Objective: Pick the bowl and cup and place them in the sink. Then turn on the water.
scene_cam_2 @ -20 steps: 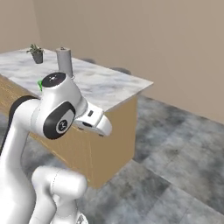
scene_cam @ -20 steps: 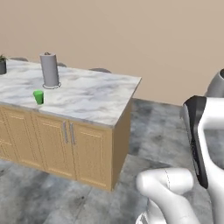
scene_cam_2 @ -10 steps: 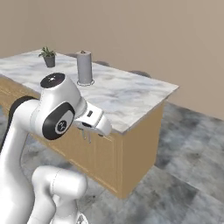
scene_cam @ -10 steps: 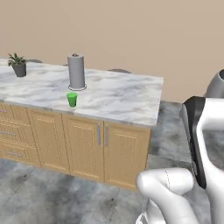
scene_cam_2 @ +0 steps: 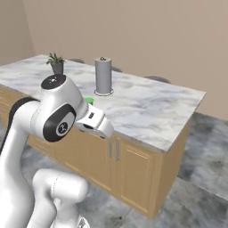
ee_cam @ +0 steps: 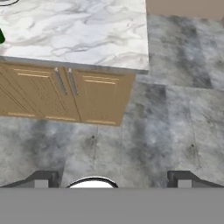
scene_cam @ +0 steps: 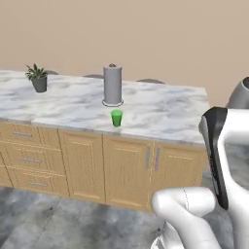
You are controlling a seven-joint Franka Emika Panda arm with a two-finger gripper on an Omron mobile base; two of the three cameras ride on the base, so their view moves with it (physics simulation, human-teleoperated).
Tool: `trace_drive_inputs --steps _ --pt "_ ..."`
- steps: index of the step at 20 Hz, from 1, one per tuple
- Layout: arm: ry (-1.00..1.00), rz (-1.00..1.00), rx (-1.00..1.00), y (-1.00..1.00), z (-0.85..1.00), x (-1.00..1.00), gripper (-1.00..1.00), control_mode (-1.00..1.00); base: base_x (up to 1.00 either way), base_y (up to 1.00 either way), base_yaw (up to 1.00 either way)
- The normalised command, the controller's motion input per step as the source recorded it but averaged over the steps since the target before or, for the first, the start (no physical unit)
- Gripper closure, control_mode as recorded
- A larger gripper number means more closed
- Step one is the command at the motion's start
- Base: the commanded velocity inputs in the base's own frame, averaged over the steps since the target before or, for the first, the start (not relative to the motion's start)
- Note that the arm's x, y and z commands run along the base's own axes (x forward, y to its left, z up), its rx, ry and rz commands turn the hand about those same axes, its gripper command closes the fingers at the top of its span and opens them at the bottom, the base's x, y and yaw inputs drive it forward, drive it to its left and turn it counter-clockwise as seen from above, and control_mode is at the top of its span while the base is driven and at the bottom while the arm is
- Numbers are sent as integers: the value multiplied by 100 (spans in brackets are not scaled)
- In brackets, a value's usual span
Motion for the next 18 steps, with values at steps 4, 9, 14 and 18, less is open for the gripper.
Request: trace_drive_inputs --steps 4,9,14,18 --pt "0 0 0 0 0 0 -100 100 35 80 -28" --pt "0 0 0 0 0 0 -100 100 38 71 -31" --pt "0 0 0 0 0 0 -100 100 40 70 -30" --pt "0 0 0 0 0 0 -100 100 40 68 -29"
